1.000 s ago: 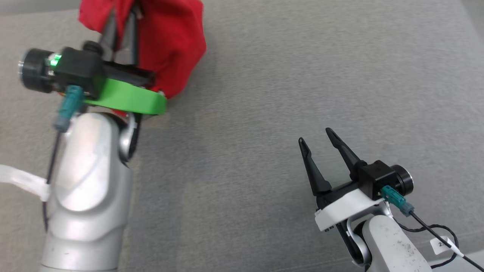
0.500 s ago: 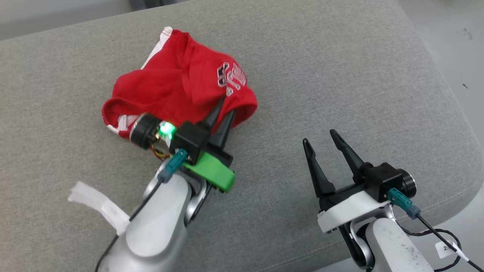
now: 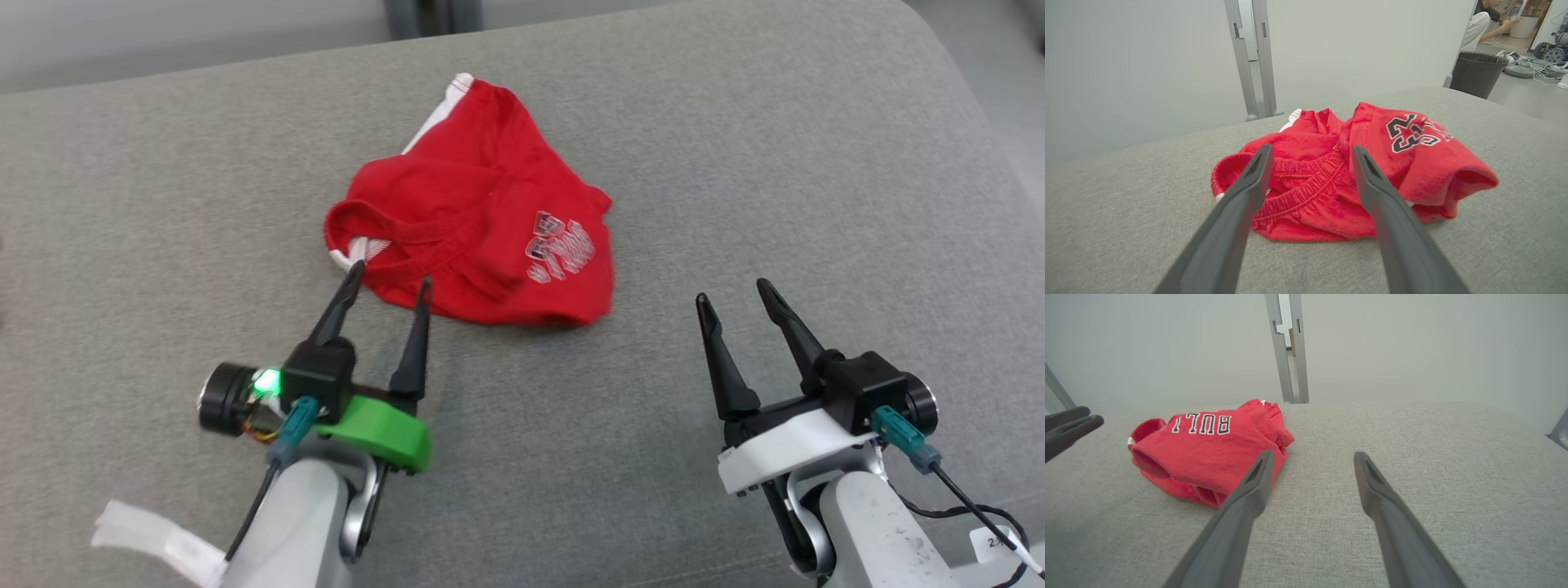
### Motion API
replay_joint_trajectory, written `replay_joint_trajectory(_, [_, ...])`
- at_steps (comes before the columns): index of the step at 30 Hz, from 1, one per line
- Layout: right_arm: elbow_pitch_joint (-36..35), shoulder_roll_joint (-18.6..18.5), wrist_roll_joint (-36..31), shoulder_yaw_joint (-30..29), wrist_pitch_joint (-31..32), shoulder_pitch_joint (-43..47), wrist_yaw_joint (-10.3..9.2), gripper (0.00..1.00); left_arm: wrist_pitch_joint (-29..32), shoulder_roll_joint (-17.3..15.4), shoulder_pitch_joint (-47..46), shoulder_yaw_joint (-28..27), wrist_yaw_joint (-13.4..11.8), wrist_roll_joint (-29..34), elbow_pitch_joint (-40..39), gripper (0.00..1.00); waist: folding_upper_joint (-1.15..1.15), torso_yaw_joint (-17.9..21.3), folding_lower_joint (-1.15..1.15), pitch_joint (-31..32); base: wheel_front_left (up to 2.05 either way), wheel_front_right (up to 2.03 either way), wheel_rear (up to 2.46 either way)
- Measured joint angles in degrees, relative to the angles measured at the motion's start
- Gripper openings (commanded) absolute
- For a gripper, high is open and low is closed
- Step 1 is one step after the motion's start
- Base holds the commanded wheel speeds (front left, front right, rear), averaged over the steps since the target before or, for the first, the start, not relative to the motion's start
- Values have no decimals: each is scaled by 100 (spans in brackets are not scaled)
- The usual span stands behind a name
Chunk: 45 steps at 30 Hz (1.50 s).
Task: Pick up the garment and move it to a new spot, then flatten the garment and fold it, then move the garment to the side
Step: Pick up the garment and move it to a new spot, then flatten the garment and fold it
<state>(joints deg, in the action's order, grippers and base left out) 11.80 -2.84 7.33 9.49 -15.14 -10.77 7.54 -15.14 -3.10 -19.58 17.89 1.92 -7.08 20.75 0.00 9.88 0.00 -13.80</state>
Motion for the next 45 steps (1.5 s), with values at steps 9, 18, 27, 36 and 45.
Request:
replay_joint_trajectory(9, [70,-4,-51,-296,0,221,0,100,-2,-3,876,-965,-255,32,-288,100,0,-353,0,404,0,0,0])
replay_joint_trajectory(18, [129,1,-75,-516,0,660,0,100,-2,15,1810,-1512,-368,75,-636,100,0,-430,0,944,0,0,0])
replay_joint_trajectory(27, [147,0,-110,-611,0,842,0,100,-2,21,2050,-1536,-397,38,-656,100,0,-505,0,1045,0,0,0])
replay_joint_trajectory(36, [124,-5,-46,-238,0,491,0,100,-2,29,1936,-1266,-359,16,-638,100,0,-643,0,868,0,0,0])
replay_joint_trajectory(45, [1045,4,-154,561,-1,-637,0,100,-2,30,1665,-653,-367,-148,-557,100,0,-1350,0,682,0,0,0])
